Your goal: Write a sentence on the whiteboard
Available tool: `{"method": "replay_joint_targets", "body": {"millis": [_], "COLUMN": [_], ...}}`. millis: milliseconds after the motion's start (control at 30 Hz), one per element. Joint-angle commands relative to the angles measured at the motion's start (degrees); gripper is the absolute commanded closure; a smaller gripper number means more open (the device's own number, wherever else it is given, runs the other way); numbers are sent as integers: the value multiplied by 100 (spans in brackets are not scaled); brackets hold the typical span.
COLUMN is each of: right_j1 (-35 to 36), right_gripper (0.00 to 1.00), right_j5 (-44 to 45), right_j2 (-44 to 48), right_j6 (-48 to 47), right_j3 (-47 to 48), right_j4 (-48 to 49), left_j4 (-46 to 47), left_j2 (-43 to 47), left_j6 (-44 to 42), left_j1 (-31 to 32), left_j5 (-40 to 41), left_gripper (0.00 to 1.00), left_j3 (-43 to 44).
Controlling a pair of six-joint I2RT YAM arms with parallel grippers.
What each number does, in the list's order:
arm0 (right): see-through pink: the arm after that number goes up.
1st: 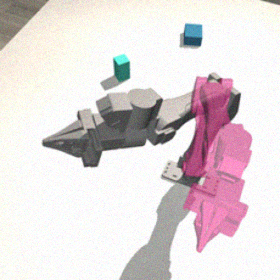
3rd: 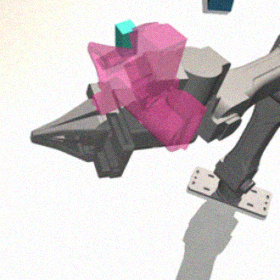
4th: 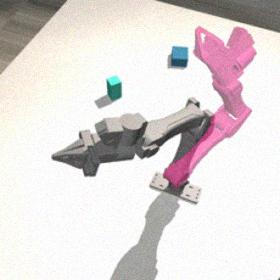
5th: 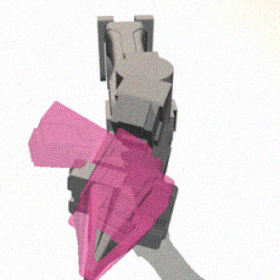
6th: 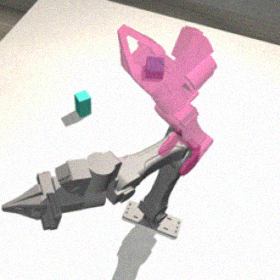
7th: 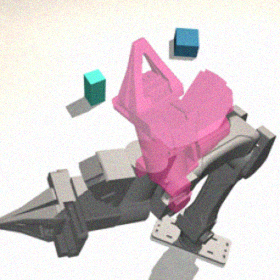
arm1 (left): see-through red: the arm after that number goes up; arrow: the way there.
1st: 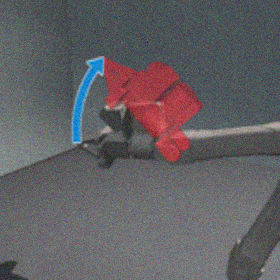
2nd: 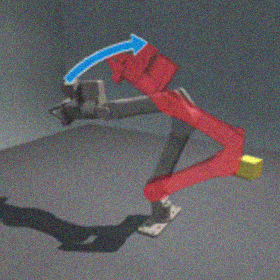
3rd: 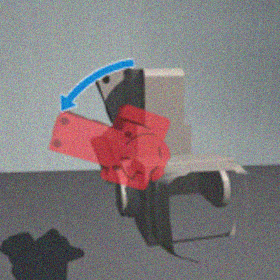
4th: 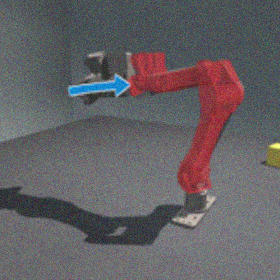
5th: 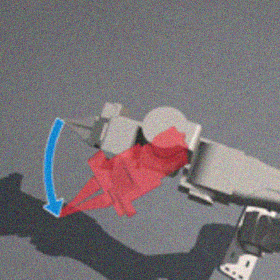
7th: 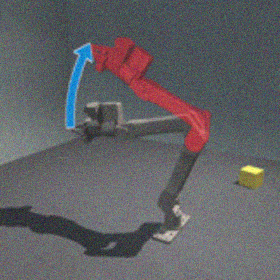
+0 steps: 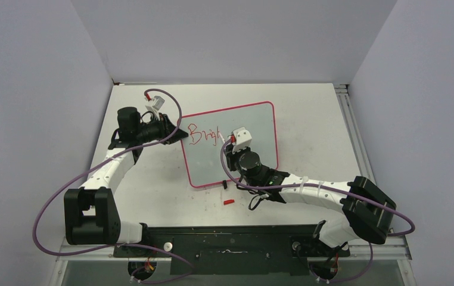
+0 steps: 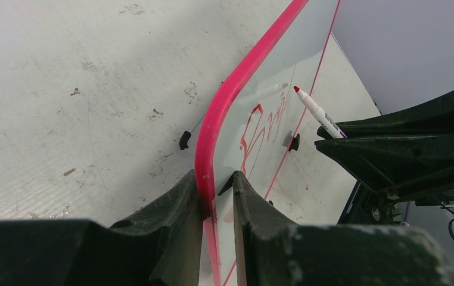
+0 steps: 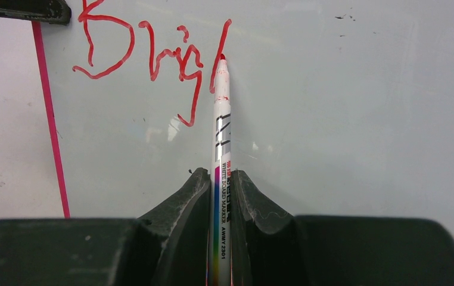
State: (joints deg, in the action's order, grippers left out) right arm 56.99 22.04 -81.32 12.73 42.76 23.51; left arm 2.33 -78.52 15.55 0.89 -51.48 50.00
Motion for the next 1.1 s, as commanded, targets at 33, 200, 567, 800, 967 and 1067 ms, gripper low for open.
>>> {"method": "replay_joint_targets", "body": {"millis": [33, 200, 567, 800, 967, 1067], "right_j1": [-39, -39, -10, 38, 43, 40], "right_gripper": [95, 95, 95, 95, 95, 95], "right_j5": [-75, -69, -117, -118, -18, 75], "right_j2": [-33, -73, -52, -73, -83, -90], "right_j6": [40, 182, 306, 347, 408, 398], "right_j3": [145, 65, -65, -47, -51, -4], "right_j4": [158, 56, -83, -151, -147, -107], "left_j4": [105, 110, 106, 113, 117, 112], "left_j2": [172, 173, 177, 179, 173, 171], "left_j6": [-175, -175, -169, -168, -168, -173], "left_j1": [46, 43, 48, 47, 44, 43], "left_j5": [20, 18, 18, 16, 17, 17], "left_gripper": [85, 84, 85, 85, 85, 85], "left_j3": [159, 152, 158, 159, 167, 160]}}
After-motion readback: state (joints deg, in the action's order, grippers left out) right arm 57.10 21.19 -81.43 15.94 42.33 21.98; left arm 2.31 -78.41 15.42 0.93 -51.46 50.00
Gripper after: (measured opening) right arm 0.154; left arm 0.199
